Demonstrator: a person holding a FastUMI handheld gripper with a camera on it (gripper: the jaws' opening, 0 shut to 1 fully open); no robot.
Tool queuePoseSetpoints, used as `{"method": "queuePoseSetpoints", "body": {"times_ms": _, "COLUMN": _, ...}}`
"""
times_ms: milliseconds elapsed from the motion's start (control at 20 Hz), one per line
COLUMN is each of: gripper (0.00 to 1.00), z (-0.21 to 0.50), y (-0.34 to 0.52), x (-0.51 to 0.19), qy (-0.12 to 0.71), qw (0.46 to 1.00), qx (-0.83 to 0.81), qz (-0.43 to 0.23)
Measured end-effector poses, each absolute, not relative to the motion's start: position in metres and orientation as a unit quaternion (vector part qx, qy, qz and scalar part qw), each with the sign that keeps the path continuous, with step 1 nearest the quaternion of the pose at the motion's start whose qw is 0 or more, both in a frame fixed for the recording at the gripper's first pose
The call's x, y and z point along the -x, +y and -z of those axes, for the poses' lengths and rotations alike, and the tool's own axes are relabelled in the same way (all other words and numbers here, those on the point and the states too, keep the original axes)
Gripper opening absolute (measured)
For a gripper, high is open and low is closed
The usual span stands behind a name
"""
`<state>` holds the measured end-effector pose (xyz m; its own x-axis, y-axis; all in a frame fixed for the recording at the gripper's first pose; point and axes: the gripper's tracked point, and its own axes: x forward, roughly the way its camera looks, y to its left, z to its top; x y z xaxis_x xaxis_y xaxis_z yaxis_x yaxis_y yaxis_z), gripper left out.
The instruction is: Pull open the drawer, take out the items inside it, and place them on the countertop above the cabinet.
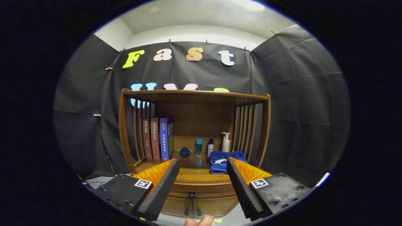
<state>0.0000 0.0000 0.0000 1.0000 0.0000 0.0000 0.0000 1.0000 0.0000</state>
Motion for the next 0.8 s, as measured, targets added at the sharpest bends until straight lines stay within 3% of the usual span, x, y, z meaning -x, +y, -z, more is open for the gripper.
{"method": "queuePoseSetpoints", "body": {"times_ms": 800, "gripper": 0.98, "z": -0.0072, "y": 0.0085, "x": 0.0055, "qy": -0.013, "qw": 1.000, "qx": 0.002, "qz": -0.006}}
